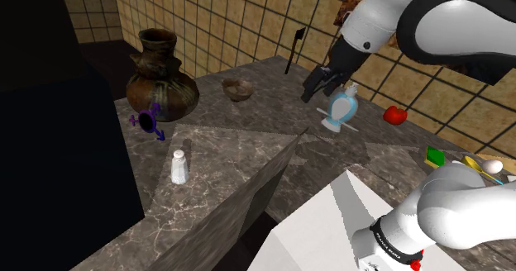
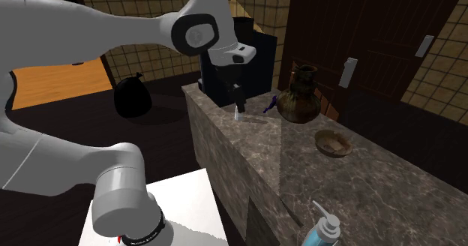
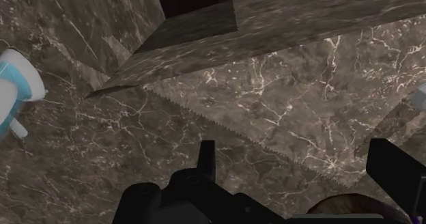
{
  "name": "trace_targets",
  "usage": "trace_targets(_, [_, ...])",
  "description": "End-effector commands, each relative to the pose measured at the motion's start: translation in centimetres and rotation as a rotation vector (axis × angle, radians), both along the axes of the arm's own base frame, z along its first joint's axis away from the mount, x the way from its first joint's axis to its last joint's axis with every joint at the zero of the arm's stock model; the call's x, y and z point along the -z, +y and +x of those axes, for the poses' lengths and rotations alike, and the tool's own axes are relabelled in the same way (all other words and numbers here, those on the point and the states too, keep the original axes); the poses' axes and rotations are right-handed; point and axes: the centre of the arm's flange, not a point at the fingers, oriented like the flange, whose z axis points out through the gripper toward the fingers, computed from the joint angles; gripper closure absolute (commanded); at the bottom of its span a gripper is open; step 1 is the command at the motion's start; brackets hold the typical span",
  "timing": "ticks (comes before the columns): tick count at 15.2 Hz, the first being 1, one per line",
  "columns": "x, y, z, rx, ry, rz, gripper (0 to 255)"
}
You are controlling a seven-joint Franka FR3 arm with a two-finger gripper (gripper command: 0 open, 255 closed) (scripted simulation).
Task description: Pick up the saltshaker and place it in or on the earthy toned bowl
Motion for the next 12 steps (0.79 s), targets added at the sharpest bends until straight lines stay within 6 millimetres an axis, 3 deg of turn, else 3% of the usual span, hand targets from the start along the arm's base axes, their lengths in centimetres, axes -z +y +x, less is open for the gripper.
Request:
trace_targets(1, [1.5,2.6,0.6,0.013,0.0,0.0,0])
trace_targets(12, [8.7,14.8,4.6,0.073,0.002,-0.006,0])
